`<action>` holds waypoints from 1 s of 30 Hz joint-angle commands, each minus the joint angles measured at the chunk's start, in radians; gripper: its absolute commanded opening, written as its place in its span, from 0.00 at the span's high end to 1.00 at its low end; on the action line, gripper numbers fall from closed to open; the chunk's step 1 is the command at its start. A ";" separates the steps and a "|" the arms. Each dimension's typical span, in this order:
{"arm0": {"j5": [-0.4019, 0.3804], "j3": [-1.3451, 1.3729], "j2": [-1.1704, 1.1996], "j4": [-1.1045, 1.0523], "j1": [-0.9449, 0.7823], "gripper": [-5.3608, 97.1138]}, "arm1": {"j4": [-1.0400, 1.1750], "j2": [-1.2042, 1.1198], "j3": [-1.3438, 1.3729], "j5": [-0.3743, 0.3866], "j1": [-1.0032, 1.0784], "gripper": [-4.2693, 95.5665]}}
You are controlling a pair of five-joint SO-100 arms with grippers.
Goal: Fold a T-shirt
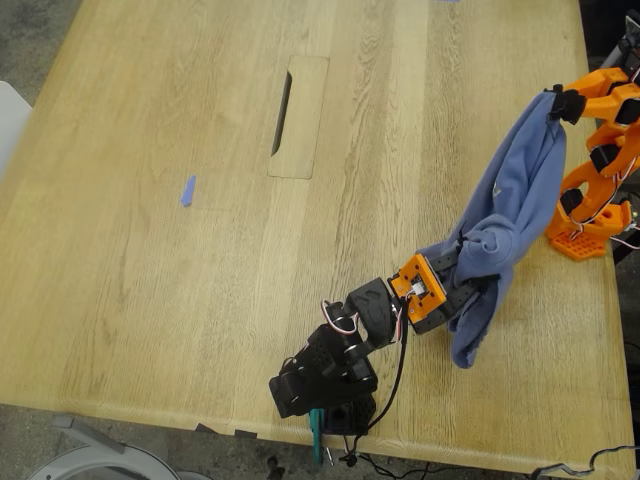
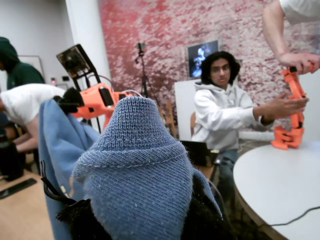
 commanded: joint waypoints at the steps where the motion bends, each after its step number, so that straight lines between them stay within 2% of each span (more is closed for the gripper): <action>1: -0.020 0.014 0.064 -0.043 0.025 0.95 | 0.000 -0.023 -0.025 0.012 -0.021 0.96; 12: -0.021 0.115 0.126 -0.032 -0.011 0.95 | -0.006 -0.179 -0.029 0.038 -0.172 0.96; 30: -0.037 0.163 0.230 0.129 -0.132 0.95 | 0.003 -0.265 0.048 0.092 -0.118 0.96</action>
